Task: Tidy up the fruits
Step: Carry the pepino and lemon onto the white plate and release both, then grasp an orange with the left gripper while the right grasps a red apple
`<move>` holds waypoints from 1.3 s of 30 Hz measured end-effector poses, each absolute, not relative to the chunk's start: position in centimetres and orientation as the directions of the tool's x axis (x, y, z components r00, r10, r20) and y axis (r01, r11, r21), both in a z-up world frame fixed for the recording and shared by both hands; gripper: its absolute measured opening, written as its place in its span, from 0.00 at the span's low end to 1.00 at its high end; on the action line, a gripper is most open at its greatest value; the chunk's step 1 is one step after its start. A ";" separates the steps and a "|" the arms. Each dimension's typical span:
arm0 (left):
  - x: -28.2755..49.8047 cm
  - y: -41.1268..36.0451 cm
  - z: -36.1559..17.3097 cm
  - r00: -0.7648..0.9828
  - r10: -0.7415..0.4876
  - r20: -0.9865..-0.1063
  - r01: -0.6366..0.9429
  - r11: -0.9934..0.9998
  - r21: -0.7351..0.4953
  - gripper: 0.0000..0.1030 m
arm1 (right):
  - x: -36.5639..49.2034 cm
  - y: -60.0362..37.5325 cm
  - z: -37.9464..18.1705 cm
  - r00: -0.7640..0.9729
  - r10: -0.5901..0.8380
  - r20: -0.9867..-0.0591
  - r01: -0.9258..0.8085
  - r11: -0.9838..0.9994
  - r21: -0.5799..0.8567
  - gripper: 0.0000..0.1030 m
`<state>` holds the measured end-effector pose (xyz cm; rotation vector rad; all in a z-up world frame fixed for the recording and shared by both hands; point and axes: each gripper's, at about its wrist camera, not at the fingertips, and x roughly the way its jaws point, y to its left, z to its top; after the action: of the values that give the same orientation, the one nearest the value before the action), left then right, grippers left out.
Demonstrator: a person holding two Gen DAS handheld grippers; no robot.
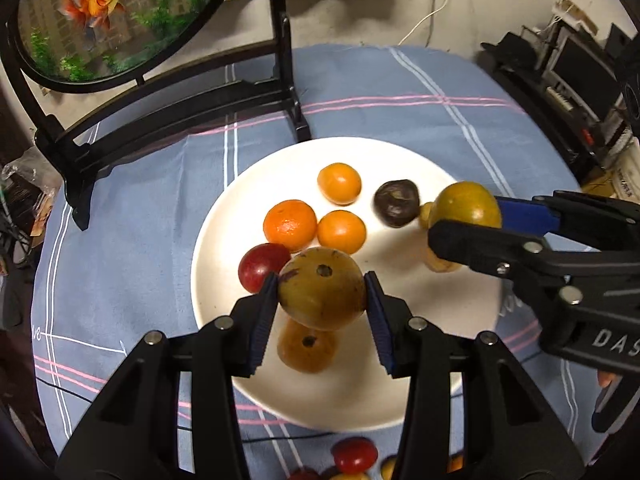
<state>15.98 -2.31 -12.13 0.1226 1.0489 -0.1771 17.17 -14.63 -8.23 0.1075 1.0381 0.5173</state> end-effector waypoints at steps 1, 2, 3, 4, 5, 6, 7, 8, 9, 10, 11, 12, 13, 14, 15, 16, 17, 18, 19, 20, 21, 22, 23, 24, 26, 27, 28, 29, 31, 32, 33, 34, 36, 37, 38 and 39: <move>16.2 -2.4 -12.4 0.482 -0.081 -0.872 0.197 0.980 0.018 0.43 | 17.6 -14.5 -8.7 0.395 0.450 -0.800 -0.350 0.880 0.322 0.37; 16.4 -2.4 -12.7 0.478 -0.084 -0.874 0.193 0.981 0.011 0.43 | 17.8 -14.5 -9.0 0.391 0.447 -0.804 -0.343 0.882 0.324 0.38; 16.6 -2.3 -12.9 0.476 -0.084 -0.875 0.190 0.982 0.009 0.44 | 18.1 -14.5 -9.3 0.379 0.454 -0.806 -0.336 0.879 0.337 0.38; 16.7 -2.3 -13.1 0.478 -0.073 -0.875 0.183 0.983 0.018 0.44 | 18.4 -14.6 -9.6 0.365 0.462 -0.808 -0.325 0.877 0.354 0.38; 17.0 -2.3 -13.3 0.477 -0.070 -0.876 0.181 0.983 0.020 0.44 | 18.7 -14.6 -9.8 0.355 0.467 -0.810 -0.315 0.875 0.367 0.39; 16.9 -2.3 -13.3 0.476 -0.071 -0.877 0.180 0.984 0.018 0.44 | 18.8 -14.6 -9.8 0.352 0.472 -0.809 -0.312 0.874 0.374 0.39; 17.0 -2.1 -13.4 0.474 -0.072 -0.878 0.172 0.985 0.013 0.44 | 18.8 -14.6 -9.8 0.353 0.475 -0.806 -0.310 0.872 0.378 0.41; 17.1 -2.1 -13.5 0.474 -0.072 -0.878 0.168 0.986 0.010 0.46 | 18.9 -14.6 -9.6 0.361 0.477 -0.802 -0.312 0.872 0.378 0.41; 17.1 -2.0 -13.4 0.482 -0.069 -0.874 0.163 0.986 0.012 0.53 | 19.0 -14.6 -9.4 0.364 0.480 -0.798 -0.311 0.870 0.381 0.42; 17.1 -2.0 -13.2 0.490 -0.064 -0.870 0.157 0.987 0.016 0.57 | 19.0 -14.7 -9.3 0.362 0.483 -0.797 -0.309 0.869 0.387 0.43; 17.0 -1.9 -13.0 0.496 -0.065 -0.866 0.155 0.988 0.015 0.60 | 19.0 -14.8 -9.2 0.362 0.484 -0.796 -0.309 0.869 0.388 0.43; 17.0 -1.9 -12.8 0.500 -0.067 -0.864 0.156 0.988 0.013 0.60 | 18.9 -14.9 -9.0 0.366 0.484 -0.794 -0.308 0.869 0.388 0.43; 16.9 -1.9 -12.6 0.505 -0.067 -0.860 0.156 0.988 0.015 0.61 | 18.8 -15.0 -8.7 0.372 0.484 -0.792 -0.307 0.869 0.388 0.43; 16.8 -2.0 -12.3 0.512 -0.064 -0.857 0.157 0.987 0.019 0.63 | 18.6 -15.2 -8.5 0.374 0.484 -0.791 -0.303 0.870 0.389 0.43; 16.6 -2.0 -12.0 0.520 -0.061 -0.852 0.158 0.987 0.025 0.63 | 18.5 -15.3 -8.4 0.376 0.485 -0.790 -0.300 0.870 0.392 0.43; 16.5 -2.1 -11.8 0.524 -0.060 -0.850 0.158 0.987 0.028 0.63 | 18.2 -15.5 -8.1 0.378 0.490 -0.785 -0.299 0.867 0.397 0.43; 16.2 -2.1 -11.5 0.530 -0.057 -0.846 0.158 0.987 0.033 0.64 | 17.9 -15.7 -7.8 0.382 0.493 -0.782 -0.299 0.866 0.400 0.46; 15.9 -2.1 -11.2 0.535 -0.057 -0.843 0.158 0.987 0.033 0.65 | 17.6 -15.9 -7.4 0.389 0.490 -0.781 -0.296 0.869 0.397 0.49; 15.5 -2.2 -10.8 0.542 -0.060 -0.838 0.158 0.987 0.032 0.65 | 17.1 -16.2 -7.0 0.398 0.486 -0.778 -0.293 0.871 0.394 0.63; 15.2 -2.2 -10.6 0.548 -0.060 -0.834 0.159 0.987 0.034 0.66 | 16.4 -16.6 -6.4 0.418 0.486 -0.768 -0.288 0.872 0.395 0.67; 14.8 -2.3 -10.2 0.556 -0.058 -0.829 0.160 0.986 0.038 0.68 | 16.0 -16.8 -5.9 0.426 0.493 -0.758 -0.291 0.868 0.402 0.67; 14.4 -2.3 -9.9 0.563 -0.060 -0.825 0.161 0.986 0.038 0.69 | 15.3 -17.1 -5.2 0.436 0.503 -0.747 -0.298 0.863 0.407 0.67; 13.9 -2.3 -9.4 0.570 -0.065 -0.819 0.165 0.986 0.037 0.70 | 14.6 -17.4 -4.6 0.449 0.502 -0.739 -0.303 0.864 0.402 0.67; 13.4 -2.4 -9.0 0.578 -0.067 -0.813 0.167 0.985 0.038 0.70 | 14.1 -17.6 -3.9 0.462 0.501 -0.732 -0.307 0.865 0.398 0.67; 12.4 -2.5 -8.0 0.596 -0.077 -0.799 0.176 0.984 0.037 0.70 | 12.6 -18.2 -2.1 0.503 0.491 -0.711 -0.315 0.870 0.378 0.67; 11.9 -2.6 -7.6 0.606 -0.081 -0.792 0.180 0.983 0.037 0.71 | 11.8 -18.5 -1.2 0.532 0.478 -0.699 -0.317 0.878 0.359 0.68; 11.4 -2.6 -7.1 0.616 -0.083 -0.784 0.182 0.982 0.039 0.71 | 10.6 -18.9 0.2 0.582 0.450 -0.677 -0.312 0.893 0.325 0.73; 10.8 -2.6 -6.4 0.627 -0.087 -0.774 0.185 0.982 0.040 0.71 | 9.8 -19.2 1.2 0.616 0.435 -0.657 -0.308 0.901 0.307 0.82; 10.0 -2.6 -5.5 0.644 -0.093 -0.759 0.189 0.981 0.039 0.72 | 7.5 -20.1 3.7 0.699 0.416 -0.581 -0.310 0.909 0.279 0.93; 9.3 -2.5 -4.8 0.656 -0.096 -0.748 0.191 0.981 0.042 0.72 | 6.0 -20.5 5.4 0.752 0.398 -0.526 -0.311 0.917 0.249 0.93; 8.8 -2.5 -4.4 0.665 -0.098 -0.740 0.193 0.980 0.044 0.73 | 4.7 -20.6 6.9 0.794 0.374 -0.480 -0.308 0.927 0.213 0.94; 8.2 -2.3 -3.8 0.676 -0.098 -0.730 0.193 0.980 0.047 0.74 | 3.4 -20.8 8.2 0.831 0.349 -0.433 -0.301 0.937 0.177 0.98; 7.3 -2.0 -3.0 0.691 -0.103 -0.716 0.195 0.980 0.048 0.75 | 0.1 -21.1 11.0 0.904 0.295 -0.309 -0.278 0.956 0.098 0.99; 6.9 -1.9 -2.6 0.698 -0.103 -0.709 0.195 0.980 0.049 0.75 | -1.3 -21.3 12.0 0.928 0.271 -0.257 -0.262 0.963 0.067 0.99; 6.3 -1.6 -2.1 0.707 -0.107 -0.699 0.196 0.979 0.049 0.75 | -3.0 -21.6 13.0 0.950 0.243 -0.195 -0.238 0.970 0.046 0.99; 5.6 -1.4 -1.8 0.716 -0.109 -0.690 0.198 0.979 0.050 0.76 | -4.2 -21.9 13.5 0.958 0.235 -0.165 -0.230 0.972 0.049 0.99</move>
<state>5.64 -1.38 -1.76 0.1236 0.7549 -0.1703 -4.22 -21.91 13.51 0.0294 0.1713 0.2363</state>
